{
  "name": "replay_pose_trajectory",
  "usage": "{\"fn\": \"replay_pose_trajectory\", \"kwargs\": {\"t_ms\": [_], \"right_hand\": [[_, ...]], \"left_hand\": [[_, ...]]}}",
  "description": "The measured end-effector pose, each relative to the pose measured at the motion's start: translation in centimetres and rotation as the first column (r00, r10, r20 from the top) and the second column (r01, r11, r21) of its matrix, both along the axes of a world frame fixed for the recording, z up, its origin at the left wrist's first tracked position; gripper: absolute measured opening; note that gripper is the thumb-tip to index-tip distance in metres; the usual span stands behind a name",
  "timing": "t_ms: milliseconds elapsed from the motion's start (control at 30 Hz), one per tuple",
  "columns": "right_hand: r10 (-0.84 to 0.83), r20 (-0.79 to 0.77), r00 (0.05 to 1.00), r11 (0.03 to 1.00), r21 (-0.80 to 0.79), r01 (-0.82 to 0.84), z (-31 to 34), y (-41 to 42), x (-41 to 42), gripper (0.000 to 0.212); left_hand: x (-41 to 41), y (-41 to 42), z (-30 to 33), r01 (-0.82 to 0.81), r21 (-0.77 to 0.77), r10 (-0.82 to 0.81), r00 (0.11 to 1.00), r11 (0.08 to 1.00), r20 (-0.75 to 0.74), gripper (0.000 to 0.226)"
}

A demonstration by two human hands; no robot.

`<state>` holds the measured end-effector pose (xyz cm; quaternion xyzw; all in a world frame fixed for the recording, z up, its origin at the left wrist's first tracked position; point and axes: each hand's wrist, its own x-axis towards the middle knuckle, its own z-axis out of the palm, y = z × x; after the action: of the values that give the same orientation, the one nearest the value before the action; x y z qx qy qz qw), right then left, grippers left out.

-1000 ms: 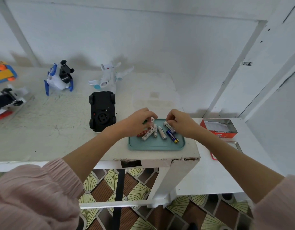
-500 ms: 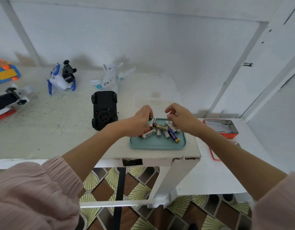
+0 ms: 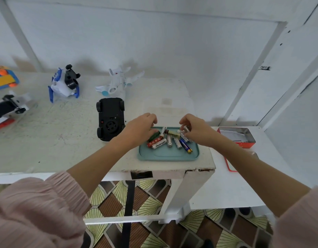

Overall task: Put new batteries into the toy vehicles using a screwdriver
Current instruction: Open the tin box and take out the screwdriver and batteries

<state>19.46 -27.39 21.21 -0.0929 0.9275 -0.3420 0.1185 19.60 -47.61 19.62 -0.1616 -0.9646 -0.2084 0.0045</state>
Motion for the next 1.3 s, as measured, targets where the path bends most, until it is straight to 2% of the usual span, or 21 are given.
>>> {"fn": "replay_pose_trajectory", "kwargs": {"t_ms": [100,300,767,1033,1167,1300], "right_hand": [[0.026,-0.117,0.993,0.999,0.035,-0.022,-0.3,-0.4,-0.4,0.032],[0.016,-0.269,0.963,1.000,-0.011,-0.019,0.3,-0.5,-0.9,0.027],[-0.057,-0.306,0.950,0.998,-0.038,0.048,1.1,3.2,-0.4,0.016],[-0.205,-0.294,0.934,0.979,-0.049,0.199,1.7,13.1,-1.6,0.016],[-0.283,-0.272,0.920,0.958,-0.032,0.285,1.2,21.3,-3.1,0.015],[-0.340,-0.209,0.917,0.940,-0.038,0.340,0.0,30.7,-4.8,0.015]], "left_hand": [[0.0,-0.1,0.4,0.001,-0.001,-0.001,0.999,1.000,-0.034,0.019],[-0.3,0.6,1.6,0.012,0.051,-0.007,0.995,0.999,-0.100,0.015],[-1.4,5.6,3.3,0.113,0.161,-0.088,0.984,0.980,-0.156,0.010],[-3.8,16.2,4.4,0.211,0.195,-0.180,0.970,0.958,-0.165,0.011],[-6.1,24.2,3.6,0.260,0.187,-0.233,0.961,0.948,-0.152,0.014],[-9.6,32.7,1.9,0.255,0.174,-0.245,0.966,0.951,-0.079,0.015]]}}
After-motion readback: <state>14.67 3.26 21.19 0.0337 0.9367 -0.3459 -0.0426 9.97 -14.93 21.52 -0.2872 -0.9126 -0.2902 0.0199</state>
